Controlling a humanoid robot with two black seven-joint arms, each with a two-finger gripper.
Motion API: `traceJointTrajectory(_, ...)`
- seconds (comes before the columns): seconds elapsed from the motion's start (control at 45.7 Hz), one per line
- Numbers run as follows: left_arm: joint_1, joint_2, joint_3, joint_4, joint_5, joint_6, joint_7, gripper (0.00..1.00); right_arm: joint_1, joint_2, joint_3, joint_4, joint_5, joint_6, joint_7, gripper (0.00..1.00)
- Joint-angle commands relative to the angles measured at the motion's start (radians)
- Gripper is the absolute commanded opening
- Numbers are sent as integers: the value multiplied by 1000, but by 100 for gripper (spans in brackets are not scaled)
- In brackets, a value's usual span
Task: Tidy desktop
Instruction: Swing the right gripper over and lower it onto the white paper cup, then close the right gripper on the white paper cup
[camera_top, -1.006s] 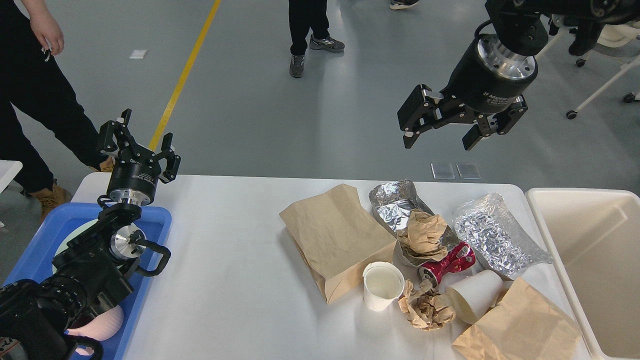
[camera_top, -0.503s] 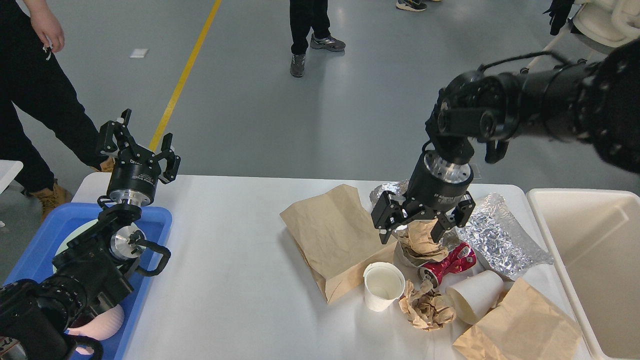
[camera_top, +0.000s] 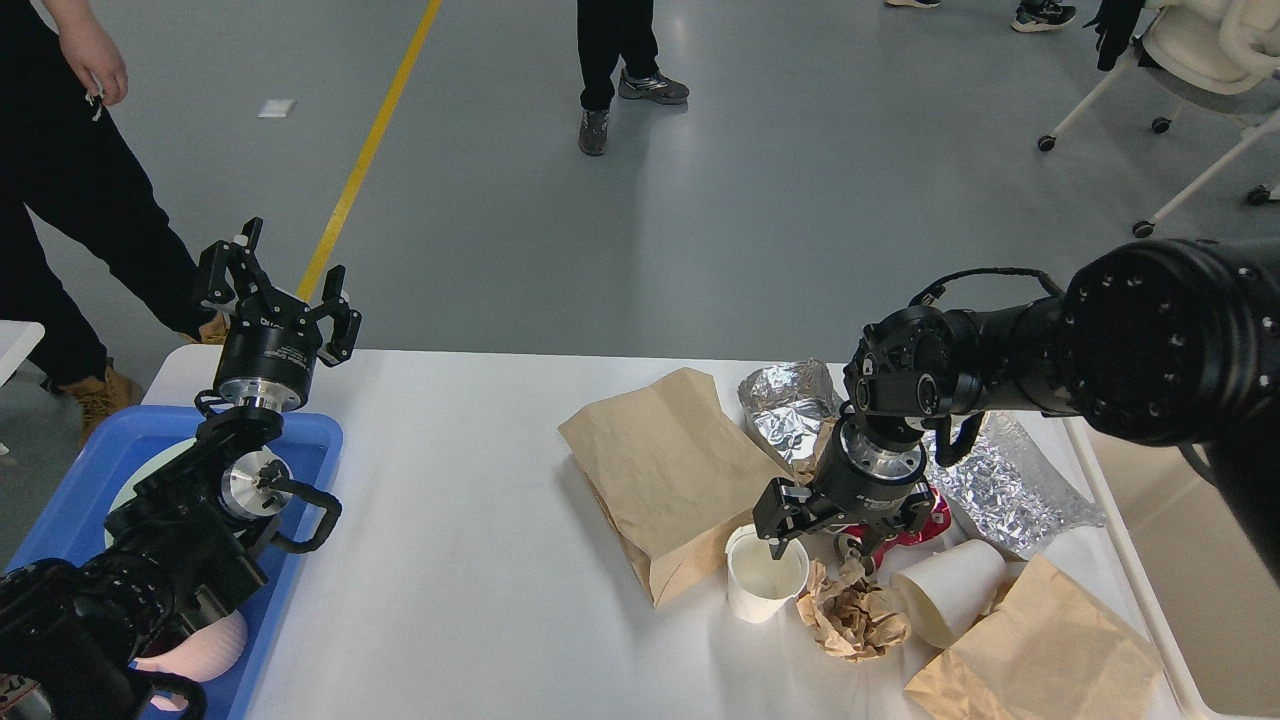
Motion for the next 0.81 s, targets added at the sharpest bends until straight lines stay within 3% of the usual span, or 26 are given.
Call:
traceJointTrajectory(0.0, 0, 0, 0, 0, 0, 0, 0, 96, -20, 2, 2, -3, 3, -35, 0, 100)
traceJointTrajectory(0.262, 0, 0, 0, 0, 0, 0, 0, 96, -71, 14, 4, -3, 8, -142, -3, 98)
traceJointTrajectory(0.328, 0, 0, 0, 0, 0, 0, 0, 96, -82, 25, 5, 0, 17, -179, -3, 79)
traceJointTrajectory(0.416, 0, 0, 0, 0, 0, 0, 0, 96, -74, 25, 4, 11, 17, -170, -4, 36)
traceJointTrajectory(0.503, 0, 0, -1, 0, -1, 0, 0, 96, -73, 20, 4, 11, 17, -135, -23, 2)
traceJointTrajectory(0.787, 0, 0, 0, 0, 0, 0, 0, 96, -62, 17, 17, 11, 17, -92, -26, 0)
